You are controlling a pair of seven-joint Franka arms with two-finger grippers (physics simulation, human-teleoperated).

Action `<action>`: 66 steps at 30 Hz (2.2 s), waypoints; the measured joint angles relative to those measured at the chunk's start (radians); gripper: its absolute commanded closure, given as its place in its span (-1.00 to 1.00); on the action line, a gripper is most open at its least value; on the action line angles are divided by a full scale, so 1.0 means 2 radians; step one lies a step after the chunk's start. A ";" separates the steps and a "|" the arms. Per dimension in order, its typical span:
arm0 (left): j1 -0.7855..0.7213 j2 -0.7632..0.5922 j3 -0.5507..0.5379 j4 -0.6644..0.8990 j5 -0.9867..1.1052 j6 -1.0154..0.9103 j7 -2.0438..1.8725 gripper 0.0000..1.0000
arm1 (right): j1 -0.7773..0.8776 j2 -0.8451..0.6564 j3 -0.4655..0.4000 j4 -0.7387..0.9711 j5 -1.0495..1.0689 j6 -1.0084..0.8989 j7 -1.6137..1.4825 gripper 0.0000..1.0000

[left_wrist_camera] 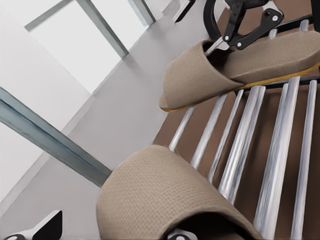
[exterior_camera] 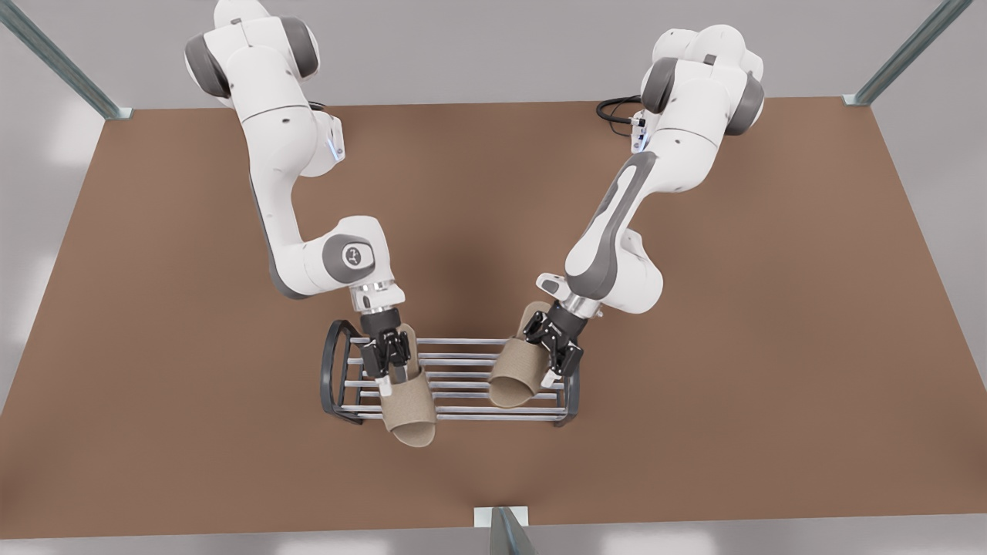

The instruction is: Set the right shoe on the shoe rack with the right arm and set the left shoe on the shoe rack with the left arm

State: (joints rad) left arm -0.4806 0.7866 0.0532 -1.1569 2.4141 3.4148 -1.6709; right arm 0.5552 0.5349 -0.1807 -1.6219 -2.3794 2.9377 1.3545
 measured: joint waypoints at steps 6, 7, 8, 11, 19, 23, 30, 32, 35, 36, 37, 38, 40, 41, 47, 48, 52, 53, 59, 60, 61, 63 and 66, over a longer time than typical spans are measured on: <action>-0.014 0.002 0.010 0.003 0.006 0.001 0.001 -1.00 | 0.000 -0.023 0.000 -0.035 0.000 -0.003 0.002 -0.82; -0.016 0.002 0.010 0.003 0.008 0.000 0.002 -1.00 | 0.000 -0.033 0.000 -0.045 -0.001 -0.003 0.002 -0.82; -0.020 0.002 0.011 0.004 0.010 0.000 0.002 -1.00 | -0.001 -0.045 0.000 -0.054 -0.001 -0.003 0.003 -0.82; -0.024 0.002 0.013 0.006 0.014 -0.001 0.002 -1.00 | -0.004 -0.078 0.000 -0.077 -0.002 -0.002 0.003 -0.82; -0.027 0.004 0.014 0.006 0.029 -0.013 0.011 -1.00 | -0.081 -0.199 0.063 -0.157 0.125 -0.025 0.008 -1.00; -0.031 0.005 0.014 0.005 0.033 -0.018 0.015 -1.00 | -0.080 -0.250 0.157 -0.116 0.516 -0.179 -0.031 -1.00; -0.035 0.006 0.014 0.000 0.042 -0.026 0.021 -1.00 | 0.123 -0.224 0.016 0.006 1.075 -0.436 -0.193 -1.00; -0.036 0.005 0.014 -0.001 0.045 -0.028 0.023 -1.00 | -0.019 -0.141 0.014 0.116 1.158 -0.503 -0.239 -1.00; -0.036 0.002 0.014 -0.002 0.048 -0.029 0.024 -1.00 | -0.310 -0.109 0.056 0.157 1.224 -0.578 -0.304 -1.00; -0.036 0.001 0.015 -0.005 0.050 -0.030 0.025 -1.00 | -0.322 -0.104 0.061 0.160 1.235 -0.595 -0.323 -1.00; -0.036 -0.001 0.016 -0.008 0.051 -0.030 0.025 -1.00 | -0.324 -0.101 0.064 0.162 1.244 -0.608 -0.341 -1.00; -0.036 -0.002 0.017 -0.011 0.052 -0.030 0.026 -1.00 | -0.324 -0.097 0.066 0.163 1.250 -0.615 -0.358 -1.00; -0.036 -0.004 0.018 -0.017 0.053 -0.030 0.027 -1.00 | -0.322 -0.086 0.068 0.165 1.257 -0.624 -0.390 -1.00; -0.036 -0.007 0.018 -0.022 0.053 -0.030 0.027 -1.00 | -0.324 -0.084 0.068 0.167 1.258 -0.628 -0.405 -1.00; -0.045 -0.053 0.018 -0.090 0.055 -0.029 0.029 -1.00 | -0.321 -0.091 0.070 0.169 1.254 -0.642 -0.476 -1.00; -0.047 -0.067 0.018 -0.108 0.056 -0.029 0.029 -1.00 | -0.321 -0.092 0.070 0.169 1.252 -0.644 -0.486 -1.00; -0.064 -0.180 0.017 -0.225 0.058 -0.019 0.030 -1.00 | -0.321 -0.098 0.069 0.170 1.247 -0.648 -0.520 -1.00; -0.066 -0.218 0.018 -0.251 0.058 -0.011 0.029 -1.00 | -0.322 -0.098 0.069 0.170 1.246 -0.648 -0.528 -1.00; -0.072 -0.363 0.146 -0.418 0.057 0.021 -0.052 -1.00 | -0.322 -0.102 0.068 0.170 1.245 -0.650 -0.565 -1.00; -0.075 -0.357 0.189 -0.418 0.057 0.024 -0.072 -1.00 | -0.322 -0.102 0.067 0.170 1.245 -0.650 -0.570 -1.00; -0.068 -0.331 0.225 -0.400 0.060 0.027 -0.089 -1.00 | -0.322 -0.102 0.067 0.170 1.245 -0.650 -0.574 -1.00; -0.042 -0.270 0.256 -0.332 0.023 0.030 -0.125 -1.00 | -0.323 -0.104 0.066 0.173 1.245 -0.650 -0.583 -1.00; -0.041 -0.232 0.258 -0.239 -0.054 0.032 -0.202 -1.00 | -0.323 -0.104 0.066 0.174 1.244 -0.651 -0.595 -1.00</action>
State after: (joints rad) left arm -0.5620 0.3231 0.5684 -1.6341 2.3058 3.4796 -2.0741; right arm -0.0914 0.3266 -0.0480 -1.2740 0.1089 1.6357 0.1652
